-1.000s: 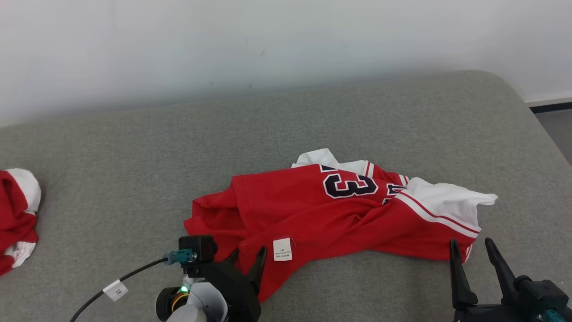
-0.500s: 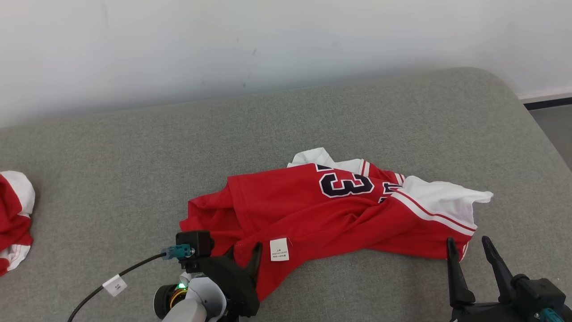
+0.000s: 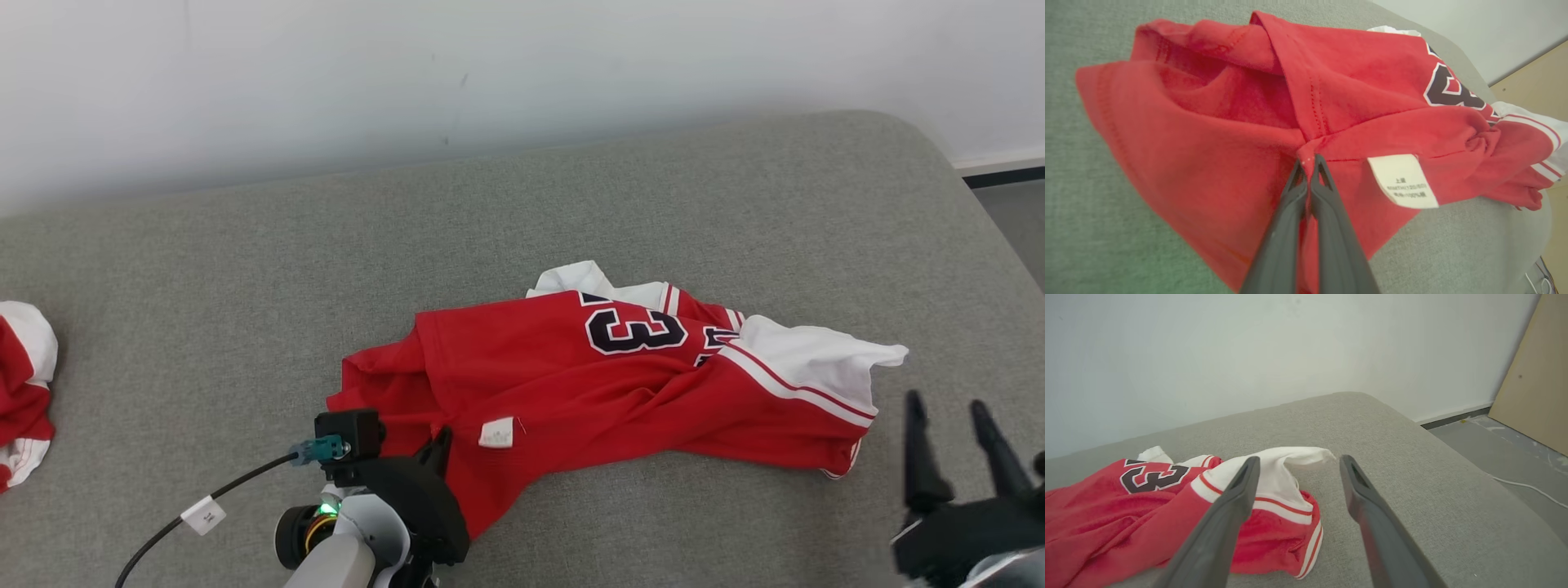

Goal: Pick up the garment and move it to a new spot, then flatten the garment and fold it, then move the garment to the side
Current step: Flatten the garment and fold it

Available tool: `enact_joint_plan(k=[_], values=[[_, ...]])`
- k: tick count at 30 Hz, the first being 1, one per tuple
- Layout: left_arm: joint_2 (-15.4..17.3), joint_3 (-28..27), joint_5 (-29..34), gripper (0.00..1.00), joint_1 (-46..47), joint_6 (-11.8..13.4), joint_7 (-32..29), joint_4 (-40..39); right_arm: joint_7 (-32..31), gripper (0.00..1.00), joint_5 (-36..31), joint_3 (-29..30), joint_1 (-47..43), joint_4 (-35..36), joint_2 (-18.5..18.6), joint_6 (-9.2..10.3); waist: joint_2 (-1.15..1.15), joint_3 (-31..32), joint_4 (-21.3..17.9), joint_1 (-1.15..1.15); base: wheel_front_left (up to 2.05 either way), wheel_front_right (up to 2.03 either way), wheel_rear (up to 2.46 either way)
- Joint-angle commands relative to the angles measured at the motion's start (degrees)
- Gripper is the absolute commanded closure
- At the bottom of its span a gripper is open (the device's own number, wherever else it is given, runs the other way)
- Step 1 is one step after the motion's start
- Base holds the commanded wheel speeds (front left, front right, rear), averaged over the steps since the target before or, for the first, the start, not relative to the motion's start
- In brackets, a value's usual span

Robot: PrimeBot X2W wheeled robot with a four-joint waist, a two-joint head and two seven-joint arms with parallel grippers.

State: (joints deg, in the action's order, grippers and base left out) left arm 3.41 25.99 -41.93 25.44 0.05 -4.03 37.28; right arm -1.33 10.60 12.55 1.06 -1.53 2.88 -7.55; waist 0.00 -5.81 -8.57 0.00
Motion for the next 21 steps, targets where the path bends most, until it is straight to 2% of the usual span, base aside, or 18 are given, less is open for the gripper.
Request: enact_joint_plan(k=[1, 6, 9, 16, 21], values=[[0.4, 0.1, 0.3, 1.00, -0.1, 0.2, 0.4, -0.3, -3.7, 0.00, 2.2, 2.4, 1.3, 0.3, 0.0, 0.12, 0.00, -0.3, 0.2, 0.00, 0.00, 0.00, 0.00], [0.9, 0.4, 0.7, 1.00, -0.5, 0.4, 0.6, -0.9, -19.9, 0.00, 13.7, 10.5, 7.2, -3.4, 0.1, 0.12, 0.00, -0.9, 0.3, 0.00, 0.00, 0.00, 0.00], [1.1, 0.8, 0.9, 1.00, -0.2, 0.4, 0.3, -1.3, -25.6, 0.00, 17.3, 13.4, 11.8, -6.9, 0.0, 0.12, 0.00, -1.4, 0.3, 0.00, 0.00, 0.00, 0.00], [1.2, 1.6, 1.4, 1.00, 0.7, 0.6, 0.0, -2.8, -36.5, 0.00, 14.0, 15.4, 20.4, -12.4, 0.0, 0.12, 0.00, -3.1, 0.4, 0.00, 0.00, 0.00, 0.00], [1.3, 2.1, 1.6, 1.00, 1.0, 0.7, -0.2, -3.4, -40.7, 0.00, 12.8, 16.3, 24.8, -13.7, 0.0, 0.12, 0.00, -4.0, 0.6, 0.00, 0.00, 0.00, 0.00]])
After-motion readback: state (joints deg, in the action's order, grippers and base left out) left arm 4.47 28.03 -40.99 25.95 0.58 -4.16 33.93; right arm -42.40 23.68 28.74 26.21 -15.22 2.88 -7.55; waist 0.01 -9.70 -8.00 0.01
